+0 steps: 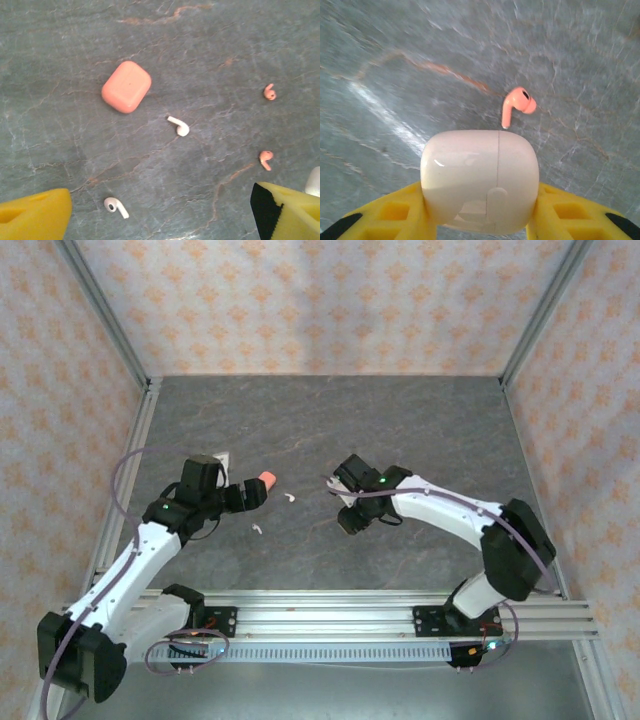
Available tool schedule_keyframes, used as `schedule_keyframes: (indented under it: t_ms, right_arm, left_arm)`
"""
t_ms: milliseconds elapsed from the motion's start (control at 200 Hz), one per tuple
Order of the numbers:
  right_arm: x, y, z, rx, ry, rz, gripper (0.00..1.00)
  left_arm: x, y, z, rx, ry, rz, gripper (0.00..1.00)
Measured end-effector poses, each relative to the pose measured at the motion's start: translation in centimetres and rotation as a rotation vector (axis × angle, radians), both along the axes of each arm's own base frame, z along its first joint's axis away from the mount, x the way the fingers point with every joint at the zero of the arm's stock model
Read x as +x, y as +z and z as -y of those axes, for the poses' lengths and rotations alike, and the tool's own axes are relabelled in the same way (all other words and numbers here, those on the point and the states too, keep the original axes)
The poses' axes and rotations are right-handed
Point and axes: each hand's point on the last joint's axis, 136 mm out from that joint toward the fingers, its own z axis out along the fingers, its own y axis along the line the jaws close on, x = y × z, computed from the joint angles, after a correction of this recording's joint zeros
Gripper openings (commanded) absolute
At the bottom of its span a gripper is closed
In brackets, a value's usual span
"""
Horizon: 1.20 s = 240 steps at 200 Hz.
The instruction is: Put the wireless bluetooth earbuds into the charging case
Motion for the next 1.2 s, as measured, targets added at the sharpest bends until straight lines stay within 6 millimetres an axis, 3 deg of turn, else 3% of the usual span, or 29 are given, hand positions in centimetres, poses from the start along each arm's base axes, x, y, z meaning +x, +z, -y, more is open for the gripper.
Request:
schedule_keyframes:
  t_ms: [215,360,530,961,1201]
  right_arm:
    - [1.0,5.4,-2.6,0.187,0.024,0.142,0.36]
    - [1.7,9.2,-4.1,0.318,0.052,0.236,0.33]
    - [1.5,12.2,-5.1,0.395,0.141,0.333,0.33]
    - [0.3,14.8,-7.2,0.418,0.284,0.406,0.33]
    - [-0.3,14.6,-7.9,0.392,0.334,0.398,0.34]
  left_arm:
    - [0.2,4.1,1.3,-0.073,-0.056,0.102,0.91]
    - [0.5,7.4,3.3,-0.154,-0.150,0.162,0.86]
    - [0.3,9.2,5.8,-0.244,-0.273,0.152,0.78]
    - [-1.2,9.8,11.7,-0.337,-0.487,0.063,0.72]
    - [-1.0,9.0,13.5,-0.344,-0.528,0.012,0.63]
